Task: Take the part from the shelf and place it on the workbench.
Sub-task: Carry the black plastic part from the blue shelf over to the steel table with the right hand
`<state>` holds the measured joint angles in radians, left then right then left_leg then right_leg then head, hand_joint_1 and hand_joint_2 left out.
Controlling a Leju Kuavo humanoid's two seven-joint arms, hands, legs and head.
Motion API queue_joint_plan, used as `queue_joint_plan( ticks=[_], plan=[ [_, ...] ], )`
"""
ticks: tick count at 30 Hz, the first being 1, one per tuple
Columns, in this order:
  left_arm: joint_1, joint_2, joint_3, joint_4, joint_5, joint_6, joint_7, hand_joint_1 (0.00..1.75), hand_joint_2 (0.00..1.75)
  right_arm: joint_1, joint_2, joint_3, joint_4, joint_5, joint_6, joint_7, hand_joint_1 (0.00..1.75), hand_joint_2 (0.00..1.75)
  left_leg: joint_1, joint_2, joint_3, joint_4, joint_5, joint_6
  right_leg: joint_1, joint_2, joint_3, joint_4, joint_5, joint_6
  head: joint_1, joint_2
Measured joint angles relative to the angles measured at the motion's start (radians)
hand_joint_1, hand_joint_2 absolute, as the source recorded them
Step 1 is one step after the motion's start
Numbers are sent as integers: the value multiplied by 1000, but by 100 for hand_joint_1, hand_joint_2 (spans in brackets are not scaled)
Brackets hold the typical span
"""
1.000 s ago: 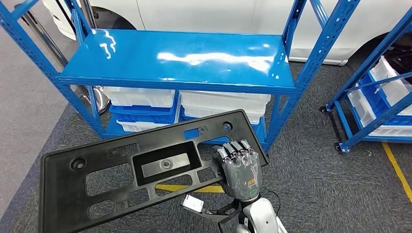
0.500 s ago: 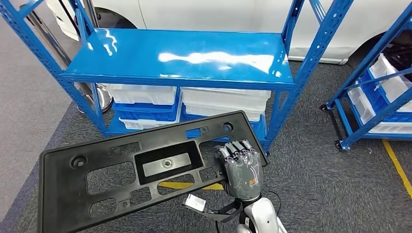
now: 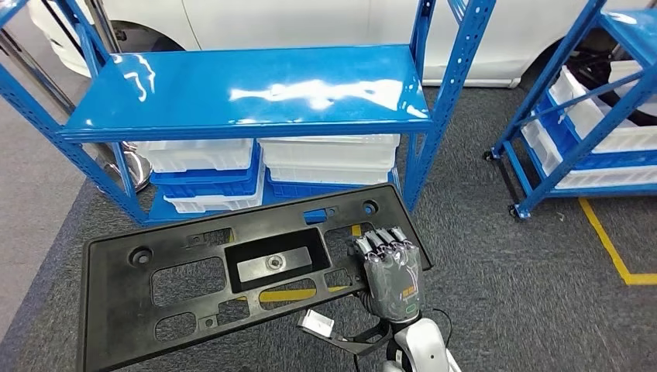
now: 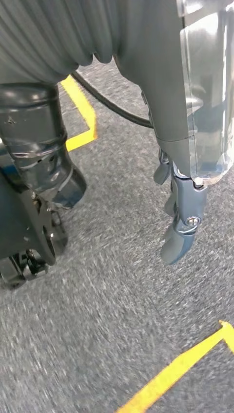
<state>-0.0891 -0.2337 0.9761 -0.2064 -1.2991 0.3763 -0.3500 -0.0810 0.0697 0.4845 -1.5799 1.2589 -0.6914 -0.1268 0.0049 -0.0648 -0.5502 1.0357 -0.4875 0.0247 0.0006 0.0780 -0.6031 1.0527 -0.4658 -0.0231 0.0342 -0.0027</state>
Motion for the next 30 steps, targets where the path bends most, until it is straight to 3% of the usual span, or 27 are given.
queue_joint_plan(
  ticks=[2,4,6,7,8,9,11,13,15,17,19,20,22,23,24,25,26,28,30],
  plan=[
    [0,0,0,0,3,1,0,0,175,24,0,-19,-18,1,0,-21,175,175,0,17,6,-20,6,1,-3,11,-5,-3,6,11,-1,0],
    [1,0,1,0,6,2,0,0,175,51,0,-45,-42,-6,0,-54,175,175,6,38,14,-43,17,3,-2,-15,-18,19,-13,22,0,0],
    [2,0,4,0,12,4,0,0,175,84,4,-80,-73,-28,-1,-106,175,175,8,62,18,-52,21,7,-6,-53,-63,112,-69,33,1,0],
    [3,0,6,0,14,6,-1,0,175,104,8,-101,-89,-43,-1,-132,175,175,8,74,17,-52,21,8,-10,-60,-93,174,-97,38,1,0],
    [3,0,8,0,16,6,-1,0,175,122,13,-124,-103,-54,-1,-151,175,175,8,86,17,-50,20,7,-16,-64,-114,221,-112,45,1,0],
    [4,0,10,0,17,7,-1,0,175,137,17,-146,-115,-62,-1,-162,175,175,9,99,17,-49,18,6,-22,-67,-121,237,-108,51,1,0],
    [4,0,14,0,17,7,-1,0,175,153,21,-181,-132,-67,-1,-169,175,175,12,124,17,-41,11,-2,-35,-82,-79,164,-55,64,1,0],
    [3,0,16,0,17,7,-1,0,175,163,25,-198,-146,-70,-1,-171,175,175,12,143,15,-26,-1,-18,-37,-122,-20,52,-17,67,1,0],
    [1,1,19,0,17,8,-2,0,175,170,30,-206,-156,-71,0,-172,175,175,9,158,16,-16,-10,-33,-30,-138,-3,13,-16,55,-2,0],
    [-1,1,21,0,17,8,-2,0,175,178,34,-211,-163,-72,0,-173,175,175,11,169,20,-16,-13,-44,-25,-116,-8,14,-12,37,-4,0],
    [-2,0,22,0,17,8,-3,0,175,183,37,-215,-170,-72,-1,-173,175,175,17,142,12,9,-40,-51,-25,-98,-11,12,-7,24,-4,0],
    [-1,0,22,0,17,8,-3,0,175,184,39,-216,-172,-72,-1,-173,175,175,19,119,-5,49,-69,-52,-25,-89,-12,10,-5,17,-5,0],
    [2,0,23,0,17,8,-3,0,175,185,42,-217,-173,-74,0,-177,175,175,17,84,-60,177,-136,-47,-19,-69,-16,10,-2,8,-5,0],
    [3,0,23,0,18,8,-3,0,175,188,44,-218,-174,-79,0,-185,175,175,16,78,-87,235,-157,-44,-14,-57,-17,10,-1,6,-5,0],
    [4,0,24,0,19,8,-3,0,175,193,47,-224,-176,-89,0,-200,175,175,14,75,-103,267,-159,-39,-10,-44,-18,11,0,4,-5,0],
    [5,0,24,0,20,9,-3,0,175,203,52,-235,-181,-105,0,-225,175,175,12,73,-100,258,-140,-33,-6,-30,-17,11,1,3,-5,0],
    [5,0,25,0,22,9,-3,0,175,217,61,-251,-191,-124,0,-255,175,175,9,66,-80,213,-106,-25,-4,-17,-16,11,1,3,-5,0],
    [6,1,28,0,29,11,-3,0,175,249,88,-299,-221,-178,-1,-327,175,175,2,22,-23,84,-40,-8,-2,4,-14,11,2,3,-4,0],
    [8,1,33,0,36,14,-5,0,175,281,117,-359,-254,-251,-1,-401,175,175,-2,-14,12,8,-22,-2,-6,24,-19,12,6,10,-5,0]
  ],
)
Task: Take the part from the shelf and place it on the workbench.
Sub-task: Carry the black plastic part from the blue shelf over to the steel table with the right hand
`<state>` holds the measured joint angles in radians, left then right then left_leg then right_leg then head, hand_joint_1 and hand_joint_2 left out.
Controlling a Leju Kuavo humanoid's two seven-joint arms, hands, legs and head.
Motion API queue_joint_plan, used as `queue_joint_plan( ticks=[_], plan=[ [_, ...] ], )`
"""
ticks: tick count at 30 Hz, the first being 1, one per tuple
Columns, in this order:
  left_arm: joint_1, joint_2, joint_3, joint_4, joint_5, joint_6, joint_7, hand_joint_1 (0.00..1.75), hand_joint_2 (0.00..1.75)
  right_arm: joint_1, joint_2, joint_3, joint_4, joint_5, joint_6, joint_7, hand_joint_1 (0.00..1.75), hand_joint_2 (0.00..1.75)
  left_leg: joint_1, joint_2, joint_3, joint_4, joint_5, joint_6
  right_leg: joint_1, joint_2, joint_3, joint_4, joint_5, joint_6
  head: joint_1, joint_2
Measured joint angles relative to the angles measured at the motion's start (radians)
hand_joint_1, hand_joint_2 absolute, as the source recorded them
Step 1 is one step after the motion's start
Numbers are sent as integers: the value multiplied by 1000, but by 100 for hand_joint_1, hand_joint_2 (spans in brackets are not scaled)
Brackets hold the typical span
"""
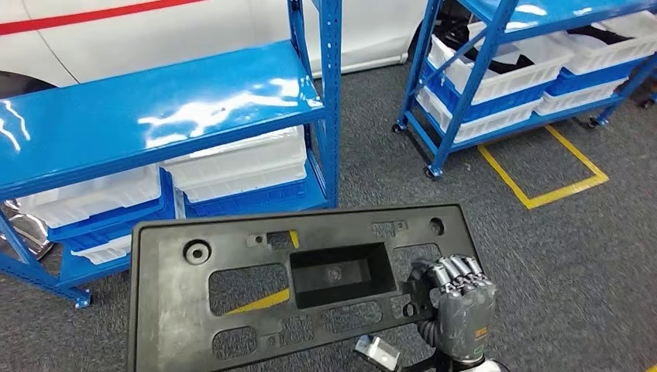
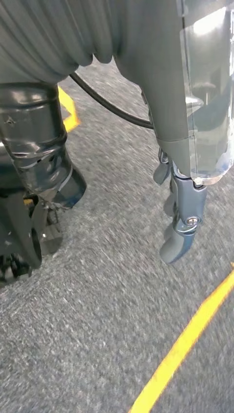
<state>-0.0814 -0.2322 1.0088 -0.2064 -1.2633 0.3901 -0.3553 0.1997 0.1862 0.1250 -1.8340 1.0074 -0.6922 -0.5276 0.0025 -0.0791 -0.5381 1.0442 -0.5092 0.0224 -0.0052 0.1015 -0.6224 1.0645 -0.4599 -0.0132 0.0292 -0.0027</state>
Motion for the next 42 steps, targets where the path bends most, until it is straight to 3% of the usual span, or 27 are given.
queue_joint_plan(
  ticks=[2,3,5,7,9,10,11,13,15,17,18,20,22,23,24,25,27,29,31,33,35,37,39,40,41,42],
  plan=[
    [-1,0,6,0,5,3,-2,0,175,40,28,-65,-38,-77,0,-61,175,175,-2,9,9,-18,-2,-1,-4,21,-5,-4,7,12,-1,0],
    [0,0,8,0,6,3,-3,0,175,60,41,-99,-58,-109,0,-84,175,175,-1,22,12,-26,2,1,-3,19,-8,-2,7,17,-1,0],
    [2,-1,13,0,9,5,-4,0,175,87,63,-164,-94,-153,-1,-118,175,175,2,51,19,-45,13,7,1,-19,-26,36,-22,25,2,0],
    [4,-2,17,0,11,7,-5,0,175,105,83,-219,-124,-180,-1,-144,175,175,0,83,20,-51,17,14,0,-71,-75,146,-87,33,4,0],
    [5,-2,20,0,12,8,-8,0,175,123,99,-259,-148,-196,-1,-160,175,175,-1,115,18,-49,14,14,-8,-90,-115,239,-122,41,4,0],
    [5,-2,21,0,13,8,-8,0,175,131,105,-275,-157,-199,-1,-163,175,175,0,129,18,-49,13,13,-12,-95,-111,238,-113,46,4,0],
    [4,-2,21,0,13,8,-9,0,175,136,110,-288,-166,-201,-1,-165,175,175,1,143,19,-47,10,10,-17,-103,-86,199,-88,50,4,0],
    [3,-2,22,0,13,8,-10,0,175,140,119,-308,-180,-201,-1,-165,175,175,1,166,18,-38,2,-1,-18,-137,-12,73,-40,54,4,0],
    [2,-2,23,0,14,9,-10,0,175,144,127,-321,-189,-201,-1,-164,175,175,-2,183,18,-30,-7,-13,-14,-156,26,1,-25,42,3,0],
    [-2,-2,24,0,14,10,-9,0,175,150,133,-332,-194,-202,-1,-164,175,175,-2,197,24,-29,-10,-23,-9,-142,24,-5,-27,26,2,0],
    [-4,-2,24,0,14,11,-8,0,175,154,136,-337,-196,-203,-2,-163,175,175,1,193,26,-26,-14,-28,-8,-133,24,-7,-25,20,3,0],
    [-5,-2,24,0,13,11,-5,0,175,158,141,-346,-201,-204,-2,-163,175,175,6,155,13,12,-47,-36,-10,-116,24,-11,-20,8,3,0],
    [-2,-2,26,0,12,11,-4,0,175,159,145,-350,-205,-207,-2,-162,175,175,9,108,-38,125,-112,-38,-9,-97,23,-13,-17,-2,3,0],
    [0,-2,27,0,12,11,-3,0,175,160,147,-351,-205,-208,-2,-162,175,175,9,98,-69,191,-140,-37,-6,-86,22,-12,-17,-5,3,0],
    [2,-2,29,0,12,11,-3,0,175,161,148,-352,-205,-210,-2,-162,175,175,9,92,-92,238,-150,-35,-4,-72,22,-12,-16,-7,3,0],
    [4,-2,30,0,13,11,-2,0,175,162,148,-354,-205,-212,-2,-162,175,175,9,89,-100,250,-140,-32,-1,-58,22,-12,-16,-7,3,0],
    [5,-2,31,0,13,11,-1,0,175,166,148,-357,-207,-217,-2,-162,175,175,7,75,-66,165,-71,-22,1,-30,25,-11,-16,-7,3,0],
    [5,-1,33,0,12,11,-1,0,175,168,148,-359,-210,-221,-2,-162,175,175,6,27,-13,41,-16,-11,1,-7,26,-10,-14,-5,3,0],
    [3,-1,36,0,12,11,-1,0,175,169,148,-361,-212,-223,-2,-162,175,175,4,-2,9,-14,-7,-8,-2,13,19,-9,-9,4,3,0],
    [0,-1,37,0,12,11,-2,0,175,174,150,-363,-216,-223,-2,-162,175,175,4,17,14,-29,-2,-4,-6,27,12,-12,-3,17,3,0],
    [-1,-2,37,0,12,12,-2,0,175,178,151,-367,-220,-223,-2,-162,175,175,6,42,20,-47,10,6,-3,-13,-1,10,-20,25,5,0],
    [1,-2,37,0,11,11,-2,0,175,178,151,-368,-221,-223,-2,-162,175,175,5,71,22,-56,16,13,-1,-73,-44,101,-78,31,6,0],
    [4,-2,38,0,11,11,-2,0,175,179,151,-369,-221,-223,-2,-162,175,175,3,103,19,-56,15,15,-7,-89,-96,215,-127,39,7,0],
    [4,-2,38,0,11,11,-2,0,175,180,151,-369,-221,-223,-2,-162,175,175,2,119,19,-55,14,15,-10,-92,-104,238,-129,43,7,0],
    [4,-2,38,0,11,11,-2,0,175,180,151,-369,-221,-223,-2,-162,175,175,3,133,19,-55,12,13,-14,-95,-93,224,-112,47,7,0],
    [4,-2,38,0,11,11,-2,0,175,180,151,-369,-221,-224,-2,-162,175,175,3,145,21,-53,10,10,-17,-105,-62,172,-82,49,7,0]
  ],
)
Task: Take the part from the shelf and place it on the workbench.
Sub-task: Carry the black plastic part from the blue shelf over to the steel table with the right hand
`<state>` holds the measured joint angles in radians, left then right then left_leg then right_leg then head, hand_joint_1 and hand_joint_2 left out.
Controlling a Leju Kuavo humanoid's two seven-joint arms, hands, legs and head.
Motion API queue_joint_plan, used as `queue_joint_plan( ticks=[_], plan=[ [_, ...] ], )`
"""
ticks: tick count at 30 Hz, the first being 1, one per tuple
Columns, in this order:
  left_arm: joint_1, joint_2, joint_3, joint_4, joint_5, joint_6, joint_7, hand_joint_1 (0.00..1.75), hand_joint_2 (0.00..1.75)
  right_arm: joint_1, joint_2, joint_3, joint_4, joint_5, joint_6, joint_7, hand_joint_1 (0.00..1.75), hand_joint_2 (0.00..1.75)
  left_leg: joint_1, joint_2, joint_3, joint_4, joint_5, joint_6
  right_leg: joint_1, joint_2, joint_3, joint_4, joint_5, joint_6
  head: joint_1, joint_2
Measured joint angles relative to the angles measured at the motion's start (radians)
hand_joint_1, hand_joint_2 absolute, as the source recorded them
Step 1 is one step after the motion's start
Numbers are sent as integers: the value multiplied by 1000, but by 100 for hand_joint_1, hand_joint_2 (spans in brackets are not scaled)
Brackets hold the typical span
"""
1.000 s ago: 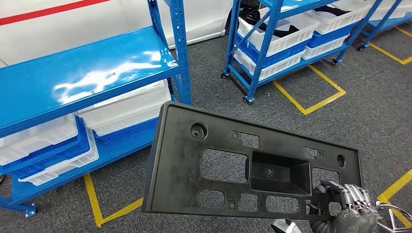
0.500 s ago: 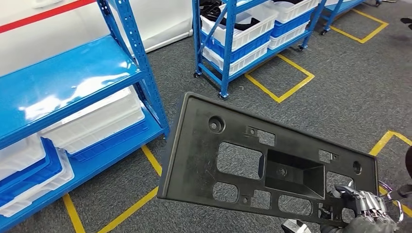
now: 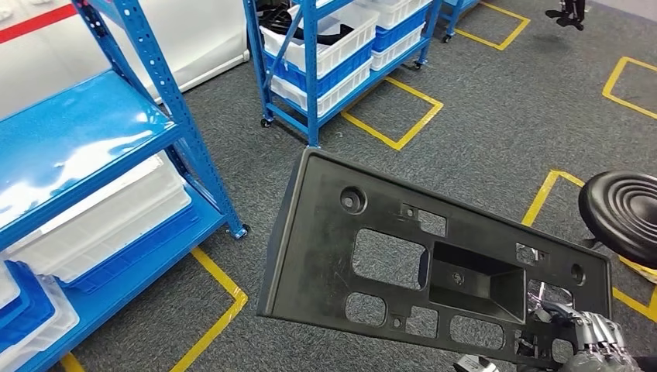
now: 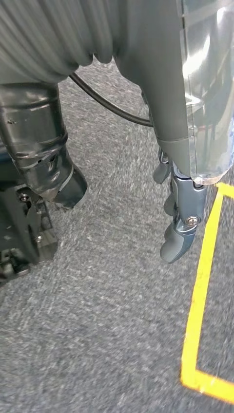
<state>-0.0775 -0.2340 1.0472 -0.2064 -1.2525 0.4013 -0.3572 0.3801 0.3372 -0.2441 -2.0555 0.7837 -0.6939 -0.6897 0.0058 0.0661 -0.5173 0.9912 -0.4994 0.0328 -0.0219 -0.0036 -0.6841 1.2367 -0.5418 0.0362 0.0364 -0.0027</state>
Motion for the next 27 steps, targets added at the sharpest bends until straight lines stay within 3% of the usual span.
queue_joint_plan(
  ticks=[2,4,6,8,9,11,12,13,14,15,17,18,20,21,22,24,26,27],
  plan=[
    [-1,0,0,0,0,0,0,0,175,0,0,0,0,-2,0,0,175,175,-2,20,3,7,-9,-10,1,-44,73,-131,45,-1,0,0],
    [-2,0,0,0,-1,0,0,0,175,0,1,-1,-2,-4,0,0,175,175,-6,35,7,13,-16,-21,8,-67,104,-191,52,-13,-1,0],
    [-5,0,0,0,-2,1,0,0,175,1,1,-1,-4,-6,0,0,175,175,-6,50,13,13,-21,-31,12,-47,102,-193,53,-27,-2,0],
    [-8,0,0,0,-3,1,0,0,175,3,2,-2,-7,-8,0,0,175,175,-1,24,8,34,-42,-41,10,-28,102,-197,58,-40,-2,0],
    [-8,0,0,0,-4,1,0,0,175,3,2,-2,-8,-8,0,1,175,175,1,-1,-7,72,-68,-44,9,-18,103,-200,60,-46,-2,0],
    [-5,0,1,0,-5,1,0,0,175,2,3,-2,-9,-10,0,2,175,175,3,-46,-66,199,-135,-45,9,4,101,-200,63,-53,-2,0],
    [-2,0,1,0,-5,1,0,0,175,3,3,-2,-9,-11,0,2,175,175,3,-53,-97,263,-157,-45,11,17,100,-199,63,-54,-2,0],
    [-1,0,1,0,-5,1,0,0,175,3,3,-3,-9,-12,0,2,175,175,3,-55,-116,300,-160,-44,12,31,101,-199,63,-55,-2,0],
    [0,0,1,0,-6,1,0,0,175,3,3,-3,-10,-13,0,2,175,175,3,-57,-121,301,-143,-41,13,46,102,-198,63,-55,-2,0],
    [1,0,1,0,-6,1,0,0,175,3,3,-3,-10,-14,0,2,175,175,3,-62,-107,262,-108,-38,13,61,104,-198,63,-55,-2,0],
    [1,0,1,0,-6,1,1,0,175,3,3,-3,-10,-15,0,2,175,175,4,-101,-57,131,-32,-29,13,88,105,-195,63,-53,-2,0],
    [1,1,2,0,-6,1,1,0,175,3,3,-3,-10,-15,0,2,175,175,5,-123,-37,77,-12,-27,13,100,102,-193,63,-50,-2,0],
    [-1,1,2,0,-6,2,1,0,175,3,3,-3,-11,-16,0,2,175,175,4,-145,-22,34,-7,-23,11,122,93,-192,68,-38,-2,0],
    [-2,0,2,0,-6,2,1,0,175,4,3,-4,-11,-16,0,2,175,175,4,-136,-21,28,-6,-20,9,132,88,-194,72,-31,-2,0],
    [-3,0,2,0,-6,2,0,0,175,5,3,-4,-11,-16,0,1,175,175,4,-123,-20,24,-1,-14,8,131,86,-192,71,-26,-2,0],
    [-4,-1,2,0,-6,2,0,0,175,5,3,-6,-12,-16,0,0,175,175,7,-97,-18,12,8,0,11,88,65,-151,40,-18,0,0],
    [-2,-2,2,0,-7,2,0,0,175,4,3,-7,-13,-16,0,-1,175,175,5,-69,-19,8,11,8,11,33,15,-40,-24,-11,1,0],
    [0,-1,2,0,-7,2,0,0,175,3,3,-7,-13,-16,0,-1,175,175,3,-54,-20,9,10,9,10,22,-12,21,-51,-7,1,0]
  ],
)
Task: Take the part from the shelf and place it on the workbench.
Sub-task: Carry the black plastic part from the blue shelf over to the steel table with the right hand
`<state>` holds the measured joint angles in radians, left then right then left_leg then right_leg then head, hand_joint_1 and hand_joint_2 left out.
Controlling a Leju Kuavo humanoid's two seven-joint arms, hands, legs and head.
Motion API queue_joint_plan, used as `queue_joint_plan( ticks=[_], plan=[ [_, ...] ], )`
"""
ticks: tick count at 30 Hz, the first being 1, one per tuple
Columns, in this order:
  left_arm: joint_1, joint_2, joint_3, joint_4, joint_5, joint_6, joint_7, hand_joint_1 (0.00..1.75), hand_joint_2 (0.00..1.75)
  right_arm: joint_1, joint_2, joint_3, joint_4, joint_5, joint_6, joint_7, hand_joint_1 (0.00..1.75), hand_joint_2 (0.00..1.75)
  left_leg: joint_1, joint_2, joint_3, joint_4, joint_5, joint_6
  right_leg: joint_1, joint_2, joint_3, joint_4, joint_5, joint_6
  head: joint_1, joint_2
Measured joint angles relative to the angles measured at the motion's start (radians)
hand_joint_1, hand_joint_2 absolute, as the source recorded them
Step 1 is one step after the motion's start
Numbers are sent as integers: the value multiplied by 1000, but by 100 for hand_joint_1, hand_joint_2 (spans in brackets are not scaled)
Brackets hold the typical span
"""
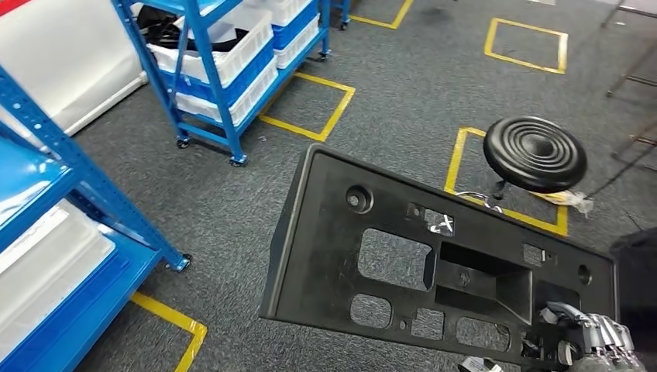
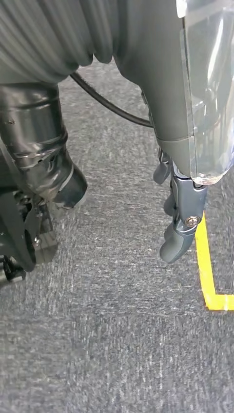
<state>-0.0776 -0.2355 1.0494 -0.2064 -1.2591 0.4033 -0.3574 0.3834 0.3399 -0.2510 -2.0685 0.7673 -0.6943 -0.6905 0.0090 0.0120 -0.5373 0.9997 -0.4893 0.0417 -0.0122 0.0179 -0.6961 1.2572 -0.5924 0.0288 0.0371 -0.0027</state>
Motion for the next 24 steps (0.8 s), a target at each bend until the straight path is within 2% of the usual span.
queue_joint_plan(
  ticks=[1,2,3,4,6,7,8,10,11,12,14,15,16,17,18,19,21,22,23,24],
  plan=[
    [1,0,0,0,0,0,0,0,175,0,0,0,0,0,0,0,175,175,-1,15,-1,0,-1,0,-2,-5,-17,39,-11,3,0,0],
    [1,0,0,0,0,0,0,0,175,1,0,0,0,0,0,0,175,175,-1,29,-1,1,-2,0,-4,-9,-16,43,-3,6,0,0],
    [0,0,0,0,0,0,0,0,175,1,0,0,0,0,0,0,175,175,-1,42,0,2,-3,-1,-5,-14,4,10,22,7,0,0],
    [-1,0,0,0,0,0,0,0,175,1,0,0,0,0,0,0,175,175,-1,54,1,3,-5,-3,-5,-27,41,-54,55,6,0,0],
    [-2,-1,0,0,0,0,0,0,175,0,0,0,0,0,0,0,175,175,-5,72,5,6,-11,-11,2,-69,110,-180,95,-3,0,0],
    [-2,-1,0,0,0,0,0,0,175,0,0,0,0,0,0,0,175,175,-7,81,7,7,-14,-16,7,-82,127,-213,101,-9,0,0],
    [-3,-1,0,0,0,0,0,0,175,0,0,0,0,0,0,0,175,175,-9,89,9,8,-16,-21,12,-85,130,-224,99,-16,0,0],
    [-6,-1,0,0,0,0,0,0,175,1,0,-1,-1,0,0,0,175,175,-9,101,13,8,-20,-31,11,-63,128,-229,104,-27,-1,0],
    [-7,-1,0,0,-1,0,-1,0,175,2,0,-1,-1,0,0,0,175,175,-8,90,12,16,-29,-37,8,-53,129,-232,107,-33,-1,0],
    [-8,-1,0,0,-1,0,-1,0,175,2,0,-1,-1,0,0,0,175,175,-6,68,3,42,-49,-41,4,-44,130,-236,110,-39,-1,0],
    [-6,0,0,0,-1,0,-2,0,175,0,0,-2,-1,0,0,0,175,175,-3,17,-45,153,-113,-47,1,-24,130,-238,113,-47,-1,0],
    [-4,0,0,0,-1,0,-2,0,175,0,0,-2,-1,0,0,0,175,175,-2,5,-77,222,-144,-48,1,-12,129,-237,113,-49,-1,0],
    [-2,0,0,0,-1,0,-2,0,175,0,1,-2,-1,0,0,0,175,175,-2,0,-101,273,-158,-49,2,1,128,-235,113,-49,-1,0],
    [-1,0,0,0,0,0,-1,0,175,0,1,-2,-1,0,0,0,175,175,-2,-2,-112,292,-153,-49,2,14,128,-233,113,-49,-1,0],
    [0,0,0,0,0,0,-1,0,175,1,1,-2,-1,0,0,0,175,175,-1,-4,-104,270,-127,-48,2,29,128,-231,113,-49,-1,0],
    [0,0,0,0,0,0,-1,0,175,1,1,-2,-1,0,0,0,175,175,1,-12,-80,213,-88,-46,1,43,128,-229,112,-48,-1,0],
    [0,1,0,0,0,0,-2,0,175,0,1,-2,-1,0,0,0,175,175,5,-56,-25,82,-30,-41,1,69,125,-222,110,-43,-1,0],
    [0,1,0,0,0,0,-2,0,175,0,1,-3,-1,0,0,0,175,175,6,-75,-10,43,-19,-39,1,79,121,-219,111,-38,-1,0],
    [-1,1,0,0,0,0,-3,0,175,0,1,-3,-1,0,0,0,175,175,6,-87,-4,28,-19,-36,0,89,116,-217,112,-32,-1,0],
    [-2,1,0,0,0,0,-4,0,175,0,1,-3,-1,0,0,0,175,175,4,-81,-3,24,-19,-33,-1,100,111,-217,116,-25,-1,0]
  ],
)
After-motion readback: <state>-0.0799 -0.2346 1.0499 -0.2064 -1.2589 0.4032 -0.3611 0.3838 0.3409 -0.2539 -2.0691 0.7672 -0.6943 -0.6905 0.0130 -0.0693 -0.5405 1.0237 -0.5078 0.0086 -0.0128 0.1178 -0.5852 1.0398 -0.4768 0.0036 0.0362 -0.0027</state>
